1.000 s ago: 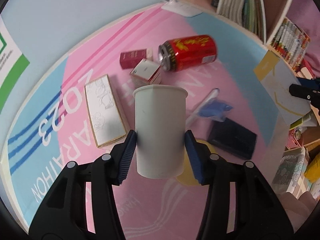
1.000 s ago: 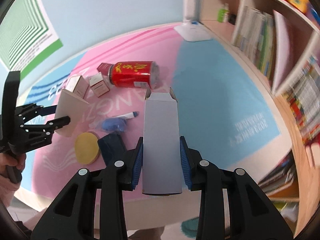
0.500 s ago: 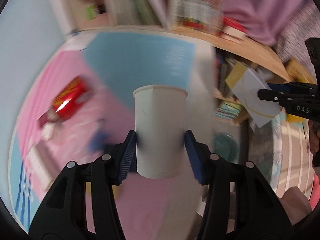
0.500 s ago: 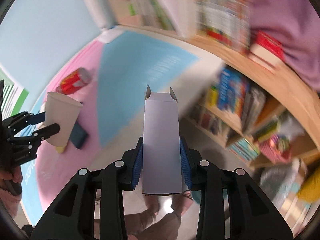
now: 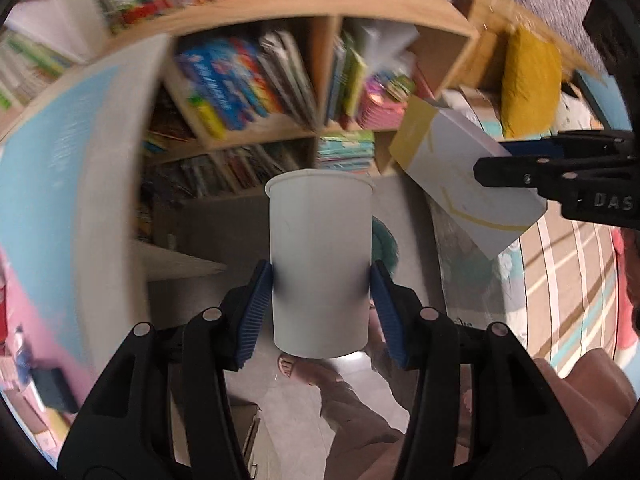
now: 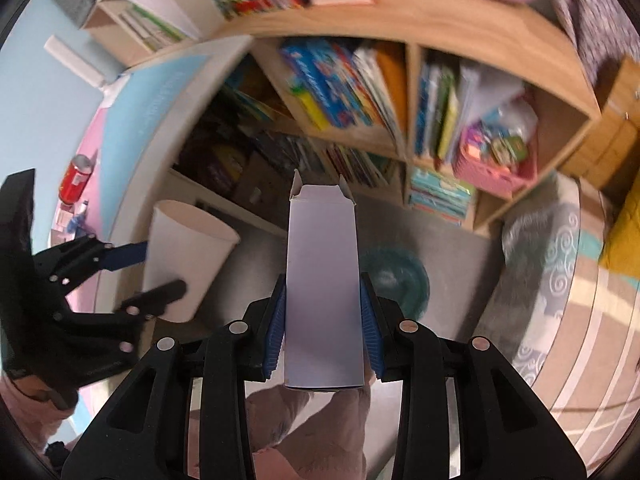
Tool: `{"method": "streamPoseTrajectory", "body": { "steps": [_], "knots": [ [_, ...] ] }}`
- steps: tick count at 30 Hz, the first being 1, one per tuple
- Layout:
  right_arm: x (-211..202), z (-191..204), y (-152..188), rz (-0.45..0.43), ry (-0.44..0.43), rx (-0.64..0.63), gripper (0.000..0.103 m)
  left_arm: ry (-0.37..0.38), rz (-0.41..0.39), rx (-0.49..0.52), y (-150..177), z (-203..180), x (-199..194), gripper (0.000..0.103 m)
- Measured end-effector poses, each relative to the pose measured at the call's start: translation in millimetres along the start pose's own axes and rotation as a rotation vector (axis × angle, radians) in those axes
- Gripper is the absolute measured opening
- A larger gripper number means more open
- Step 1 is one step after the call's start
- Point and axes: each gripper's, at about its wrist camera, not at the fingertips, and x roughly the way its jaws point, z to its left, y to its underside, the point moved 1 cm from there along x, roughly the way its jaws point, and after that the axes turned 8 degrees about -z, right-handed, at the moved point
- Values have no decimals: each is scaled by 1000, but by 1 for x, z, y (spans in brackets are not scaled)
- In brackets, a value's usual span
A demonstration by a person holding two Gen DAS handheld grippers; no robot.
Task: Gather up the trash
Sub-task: 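Carry the cup and box to the teal wastebasket and open both tools, then move both tools back over the mat toward the sponge and case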
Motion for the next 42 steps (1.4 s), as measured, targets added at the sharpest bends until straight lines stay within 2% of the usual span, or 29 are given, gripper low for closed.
{"method": "streamPoseTrajectory", "body": {
  "steps": [6, 8, 9, 10, 11, 17, 24, 28, 33, 42],
  "knots": [
    [5, -40, 6, 42, -33, 32, 36, 34, 66, 20, -14, -39, 39, 52],
    [8, -50, 5, 51, -42, 38, 40, 20, 79, 25, -17, -48, 48, 57],
    [8, -54, 3, 51, -44, 43, 47, 7, 77, 25, -19, -50, 50, 62],
    [8, -59, 2, 46, -44, 52, 61, -4, 70, 25, -20, -52, 52, 73],
    [6, -64, 1, 35, -39, 56, 65, -13, 67, 28, -22, -53, 53, 78],
    [2, -85, -5, 28, -33, 54, 65, -19, 60, 2, -28, -51, 52, 83],
    [-1, -80, -8, 19, -43, 27, 65, -56, 31, -57, -21, -34, 34, 83],
    [1, -60, -13, 15, -73, -22, 65, -98, 11, -120, -10, -11, 15, 83],
    [5, -14, -27, 6, -121, -121, 65, -173, -23, -210, 15, 30, -17, 83],
    [15, 109, -43, -9, -231, -329, 65, -332, -47, -400, 84, 115, -75, 83]
  ]
}}
